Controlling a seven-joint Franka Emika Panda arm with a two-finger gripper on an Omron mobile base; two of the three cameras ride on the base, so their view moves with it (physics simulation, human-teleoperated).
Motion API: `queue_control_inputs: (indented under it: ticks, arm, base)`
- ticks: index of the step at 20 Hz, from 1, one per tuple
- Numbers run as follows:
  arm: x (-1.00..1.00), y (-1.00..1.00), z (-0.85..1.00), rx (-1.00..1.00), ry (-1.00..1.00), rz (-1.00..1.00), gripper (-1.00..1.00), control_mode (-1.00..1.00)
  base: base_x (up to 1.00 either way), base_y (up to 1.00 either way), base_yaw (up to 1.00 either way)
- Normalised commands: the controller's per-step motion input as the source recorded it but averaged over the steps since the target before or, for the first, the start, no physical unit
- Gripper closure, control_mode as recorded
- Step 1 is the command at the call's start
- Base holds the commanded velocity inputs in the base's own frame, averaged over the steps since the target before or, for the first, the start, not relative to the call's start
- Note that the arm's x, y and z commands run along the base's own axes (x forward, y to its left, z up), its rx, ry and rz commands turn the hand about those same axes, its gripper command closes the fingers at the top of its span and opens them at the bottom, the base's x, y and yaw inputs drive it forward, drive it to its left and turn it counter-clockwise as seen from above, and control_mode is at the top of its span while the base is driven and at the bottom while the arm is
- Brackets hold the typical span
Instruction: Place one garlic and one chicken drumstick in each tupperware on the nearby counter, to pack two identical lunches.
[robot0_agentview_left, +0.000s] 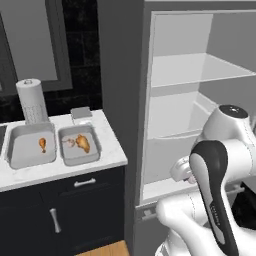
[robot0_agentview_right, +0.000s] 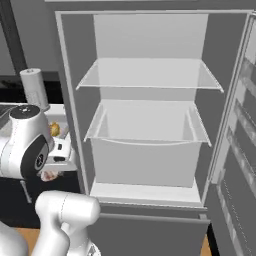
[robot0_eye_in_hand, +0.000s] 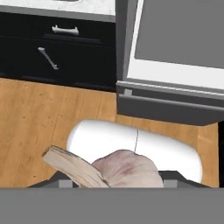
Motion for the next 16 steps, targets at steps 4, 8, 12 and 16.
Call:
queue_control_inputs:
  ticks: [4,8,12,16]
  arm:
    - [0.0,0.0,0.0,0.0,0.0,0.0,1.0,1.0]
    - [0.0,0.0,0.0,0.0,0.0,0.0,1.0,1.0]
    - [0.0,0.0,0.0,0.0,0.0,0.0,1.0,1.0]
    - [0.0,0.0,0.0,0.0,0.0,0.0,1.0,1.0]
  base:
    - [0.0,1.0,0.0]
    - [0.08,1.0,0.0]
    - [0.57,0.94,0.0]
    - [0.81,0.5,0.0]
